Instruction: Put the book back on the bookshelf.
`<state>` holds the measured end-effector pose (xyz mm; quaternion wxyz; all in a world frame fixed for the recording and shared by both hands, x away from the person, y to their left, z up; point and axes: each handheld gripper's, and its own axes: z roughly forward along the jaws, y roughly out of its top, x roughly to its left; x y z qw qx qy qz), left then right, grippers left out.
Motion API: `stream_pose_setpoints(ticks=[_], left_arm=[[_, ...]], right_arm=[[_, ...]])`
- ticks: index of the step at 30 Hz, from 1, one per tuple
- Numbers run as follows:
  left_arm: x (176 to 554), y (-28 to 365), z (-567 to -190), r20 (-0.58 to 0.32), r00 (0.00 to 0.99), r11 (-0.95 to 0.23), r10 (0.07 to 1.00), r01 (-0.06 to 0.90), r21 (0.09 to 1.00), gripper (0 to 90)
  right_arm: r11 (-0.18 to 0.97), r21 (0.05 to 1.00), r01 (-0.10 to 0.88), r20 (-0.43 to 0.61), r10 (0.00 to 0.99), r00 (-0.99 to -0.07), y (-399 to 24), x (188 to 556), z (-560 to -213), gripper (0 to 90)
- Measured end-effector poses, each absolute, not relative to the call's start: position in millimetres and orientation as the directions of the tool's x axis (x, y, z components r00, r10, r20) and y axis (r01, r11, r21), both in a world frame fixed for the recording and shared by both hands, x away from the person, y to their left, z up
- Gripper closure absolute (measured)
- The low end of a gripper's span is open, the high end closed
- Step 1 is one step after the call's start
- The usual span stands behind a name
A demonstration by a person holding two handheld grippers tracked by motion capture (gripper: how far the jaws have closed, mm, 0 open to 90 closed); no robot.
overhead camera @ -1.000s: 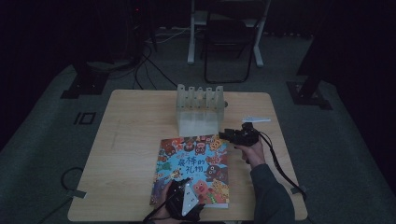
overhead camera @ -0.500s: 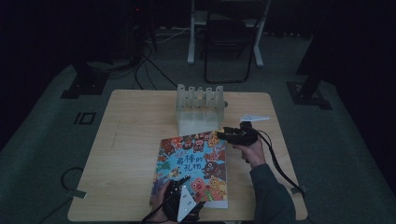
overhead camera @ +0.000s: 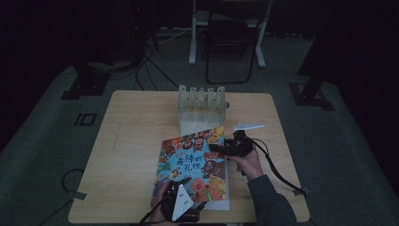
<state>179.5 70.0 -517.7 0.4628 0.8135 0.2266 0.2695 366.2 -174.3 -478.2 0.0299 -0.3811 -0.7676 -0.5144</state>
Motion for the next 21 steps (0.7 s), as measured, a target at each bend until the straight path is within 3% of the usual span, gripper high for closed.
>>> stream_pose_setpoints(ticks=[5, 6, 12, 14, 21], left_arm=[[180.0, 70.5, -517.6, 0.216, 0.757, -0.46, 0.617, 0.124, 0.879, 14.4], [180.0, 70.7, -517.6, 0.213, 0.758, -0.458, 0.617, 0.126, 0.88, 14.8], [179.4, 77.5, -514.9, 0.161, 0.791, -0.433, 0.59, 0.142, 0.89, 17.7], [177.9, 81.6, -513.1, 0.149, 0.803, -0.425, 0.578, 0.14, 0.895, 19.4], [180.8, 104.5, -502.2, 0.115, 0.801, -0.376, 0.587, 0.144, 0.915, 21.7]], right_arm=[[0.182, 0.75, 0.636, 0.461, 0.546, -0.7, -171.5, 365.8, -479.1, 46.2], [0.191, 0.741, 0.644, 0.462, 0.551, -0.695, -169.9, 364.4, -480.2, 52.3], [0.216, 0.756, 0.618, 0.418, 0.568, -0.709, -166.0, 361.0, -481.3, 52.2], [0.231, 0.741, 0.631, 0.433, 0.553, -0.712, -163.0, 361.5, -480.7, 57.6], [0.221, 0.713, 0.666, 0.485, 0.531, -0.695, -161.8, 365.1, -481.3, 62.3]])
